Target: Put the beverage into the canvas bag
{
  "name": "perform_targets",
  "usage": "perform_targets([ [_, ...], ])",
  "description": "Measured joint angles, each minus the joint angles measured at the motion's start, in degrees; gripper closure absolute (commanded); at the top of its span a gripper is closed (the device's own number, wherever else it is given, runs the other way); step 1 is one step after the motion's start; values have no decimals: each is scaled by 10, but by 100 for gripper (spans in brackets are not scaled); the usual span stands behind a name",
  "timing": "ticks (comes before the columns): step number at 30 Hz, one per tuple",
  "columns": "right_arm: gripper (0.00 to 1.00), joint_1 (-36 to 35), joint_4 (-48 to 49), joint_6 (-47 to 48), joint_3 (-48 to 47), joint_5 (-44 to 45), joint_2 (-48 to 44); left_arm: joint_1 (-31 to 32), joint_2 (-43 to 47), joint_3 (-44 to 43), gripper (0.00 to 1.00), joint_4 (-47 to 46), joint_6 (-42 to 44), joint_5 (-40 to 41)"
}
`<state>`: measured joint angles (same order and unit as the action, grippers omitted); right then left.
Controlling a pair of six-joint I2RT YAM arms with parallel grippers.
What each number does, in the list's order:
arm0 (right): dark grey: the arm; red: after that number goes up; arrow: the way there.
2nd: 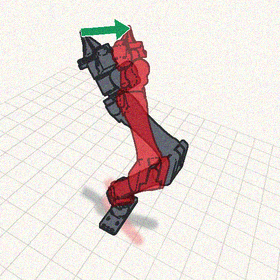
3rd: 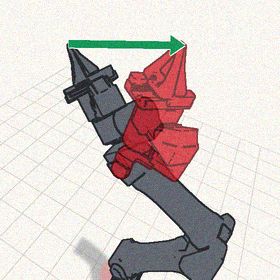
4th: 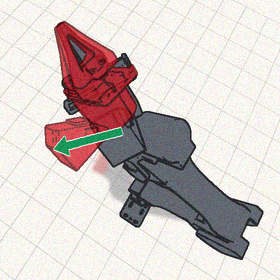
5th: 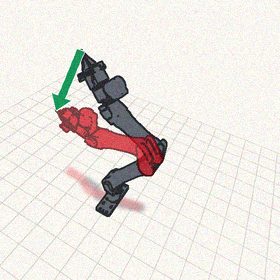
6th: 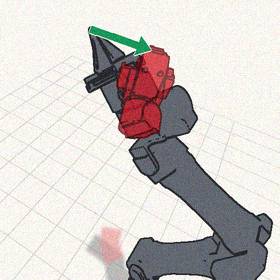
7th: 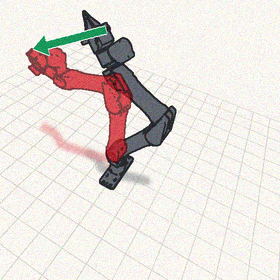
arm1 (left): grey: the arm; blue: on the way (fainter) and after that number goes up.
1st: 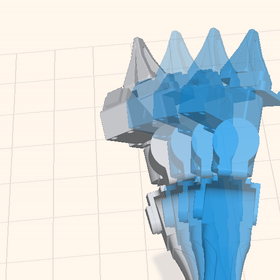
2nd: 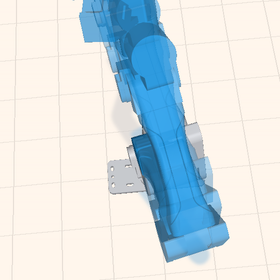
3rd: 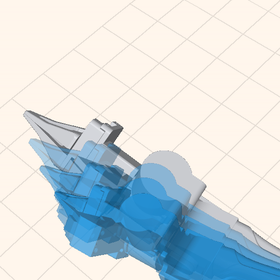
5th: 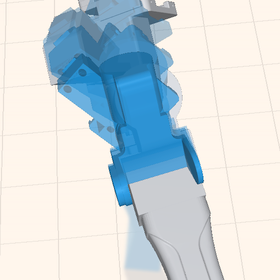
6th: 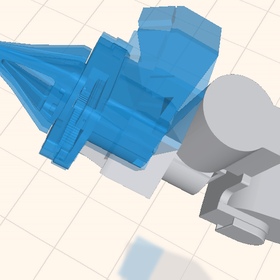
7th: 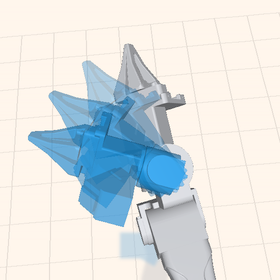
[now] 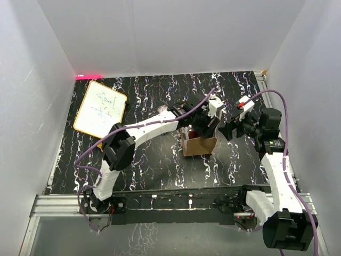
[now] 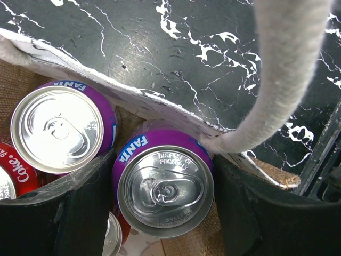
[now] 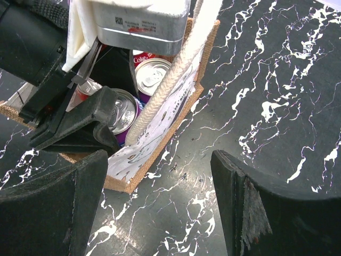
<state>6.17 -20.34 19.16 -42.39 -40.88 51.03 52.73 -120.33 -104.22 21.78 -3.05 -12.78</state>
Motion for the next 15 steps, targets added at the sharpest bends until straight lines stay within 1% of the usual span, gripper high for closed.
perform_targets([
  [4, 19, 0, 0, 0, 0, 0, 0, 8, 0, 0, 99, -2, 0, 24],
  [9, 19, 0, 0, 0, 0, 0, 0, 11, 0, 1, 94, -2, 12, 34],
  [15, 18, 0, 0, 0, 0, 0, 0, 11, -4, -1, 90, 5, 61, 21],
])
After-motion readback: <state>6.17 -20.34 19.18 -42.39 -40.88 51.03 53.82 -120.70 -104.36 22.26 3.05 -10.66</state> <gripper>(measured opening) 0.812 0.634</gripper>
